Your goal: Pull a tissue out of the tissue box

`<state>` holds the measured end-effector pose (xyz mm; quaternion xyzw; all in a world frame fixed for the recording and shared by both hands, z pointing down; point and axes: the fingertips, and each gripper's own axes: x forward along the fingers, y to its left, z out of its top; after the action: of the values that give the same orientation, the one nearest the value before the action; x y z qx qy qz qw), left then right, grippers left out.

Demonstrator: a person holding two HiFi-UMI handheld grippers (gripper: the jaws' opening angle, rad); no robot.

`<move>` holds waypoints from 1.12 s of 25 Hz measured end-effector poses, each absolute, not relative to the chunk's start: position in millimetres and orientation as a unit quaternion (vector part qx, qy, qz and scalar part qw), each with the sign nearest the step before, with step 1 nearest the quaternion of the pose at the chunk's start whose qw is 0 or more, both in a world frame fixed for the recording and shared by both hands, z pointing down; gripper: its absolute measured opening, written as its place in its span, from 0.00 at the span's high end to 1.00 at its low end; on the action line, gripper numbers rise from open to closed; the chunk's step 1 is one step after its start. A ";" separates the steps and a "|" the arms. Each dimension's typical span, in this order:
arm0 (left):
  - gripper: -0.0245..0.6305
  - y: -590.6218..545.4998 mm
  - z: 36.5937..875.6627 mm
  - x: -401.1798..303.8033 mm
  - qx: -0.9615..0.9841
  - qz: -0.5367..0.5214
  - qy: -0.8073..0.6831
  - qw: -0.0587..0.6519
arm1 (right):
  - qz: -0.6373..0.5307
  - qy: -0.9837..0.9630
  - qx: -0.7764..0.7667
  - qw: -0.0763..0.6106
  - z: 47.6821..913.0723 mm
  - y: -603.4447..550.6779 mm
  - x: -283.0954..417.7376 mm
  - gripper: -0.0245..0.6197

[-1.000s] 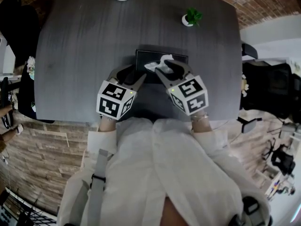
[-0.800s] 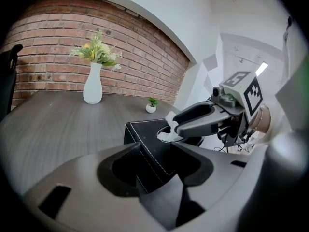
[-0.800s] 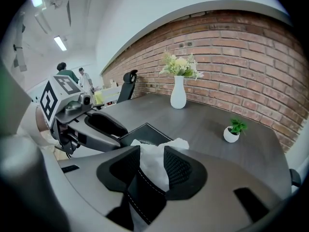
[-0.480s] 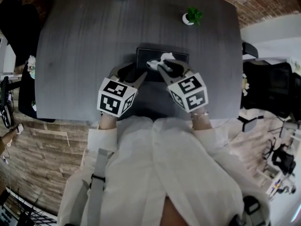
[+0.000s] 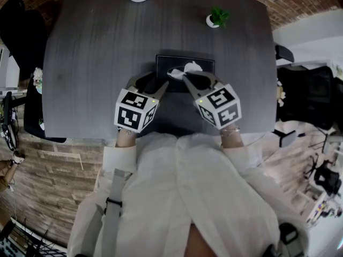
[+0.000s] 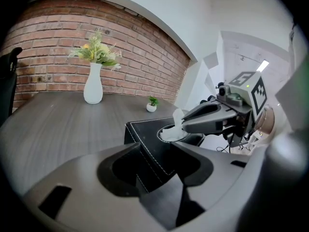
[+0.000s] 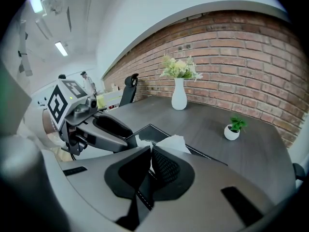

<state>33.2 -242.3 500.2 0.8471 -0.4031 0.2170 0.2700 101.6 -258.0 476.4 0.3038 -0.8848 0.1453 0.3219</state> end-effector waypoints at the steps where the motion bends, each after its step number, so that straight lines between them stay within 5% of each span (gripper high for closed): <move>1: 0.67 -242.3 500.2 33.1 0.847 0.217 -0.403 0.269 | 0.146 -0.884 0.311 0.317 474.5 -259.3 102.8 0.94; 28: 0.67 -239.8 501.1 31.5 0.849 0.218 -0.403 0.262 | 0.150 -0.875 0.402 0.223 426.5 -285.6 120.8 0.95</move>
<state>31.5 -239.8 501.1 0.8490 -0.4035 0.2181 0.2624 120.8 -285.6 426.5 0.4024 -0.8751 0.1500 0.2232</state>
